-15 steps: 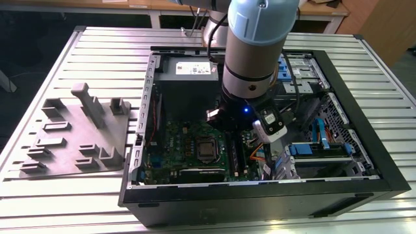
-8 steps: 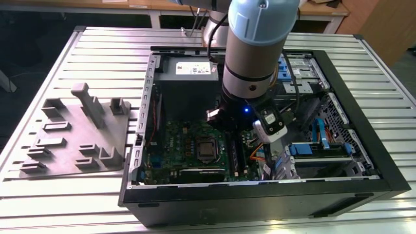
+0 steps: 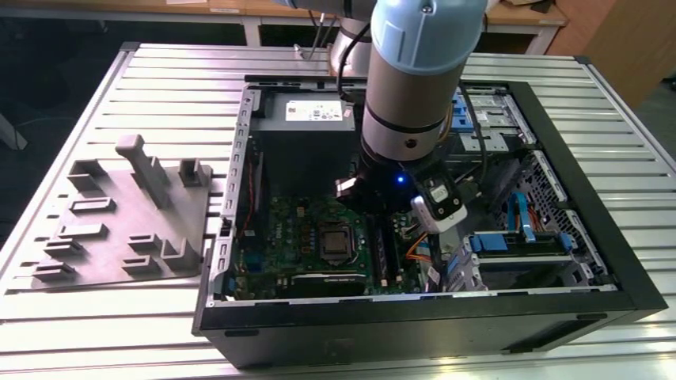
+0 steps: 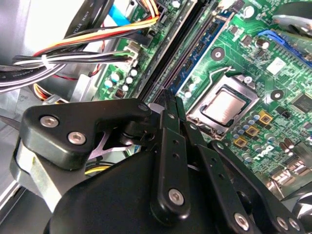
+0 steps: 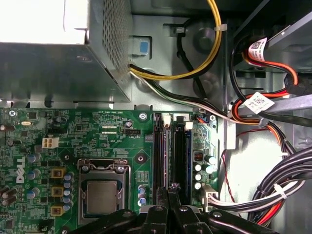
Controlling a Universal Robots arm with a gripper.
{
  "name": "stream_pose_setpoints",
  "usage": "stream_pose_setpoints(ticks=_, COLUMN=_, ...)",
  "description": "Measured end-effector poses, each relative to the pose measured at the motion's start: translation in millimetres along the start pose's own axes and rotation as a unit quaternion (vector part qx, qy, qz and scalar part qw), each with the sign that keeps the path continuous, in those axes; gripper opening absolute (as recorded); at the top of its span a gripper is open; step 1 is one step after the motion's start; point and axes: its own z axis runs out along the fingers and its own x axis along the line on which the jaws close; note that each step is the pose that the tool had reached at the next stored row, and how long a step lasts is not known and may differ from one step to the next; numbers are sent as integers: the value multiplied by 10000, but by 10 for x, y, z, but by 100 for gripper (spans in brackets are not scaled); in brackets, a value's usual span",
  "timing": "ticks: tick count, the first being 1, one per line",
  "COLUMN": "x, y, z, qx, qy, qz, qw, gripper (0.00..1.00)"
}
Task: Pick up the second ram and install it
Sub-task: 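Insert the second ram into the second slot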
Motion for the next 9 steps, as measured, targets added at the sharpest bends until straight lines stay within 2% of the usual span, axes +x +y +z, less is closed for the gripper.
stream_pose_setpoints(ticks=9, x=3, y=-2, z=24, qx=-3, qy=0, qz=0, qw=10000, gripper=11)
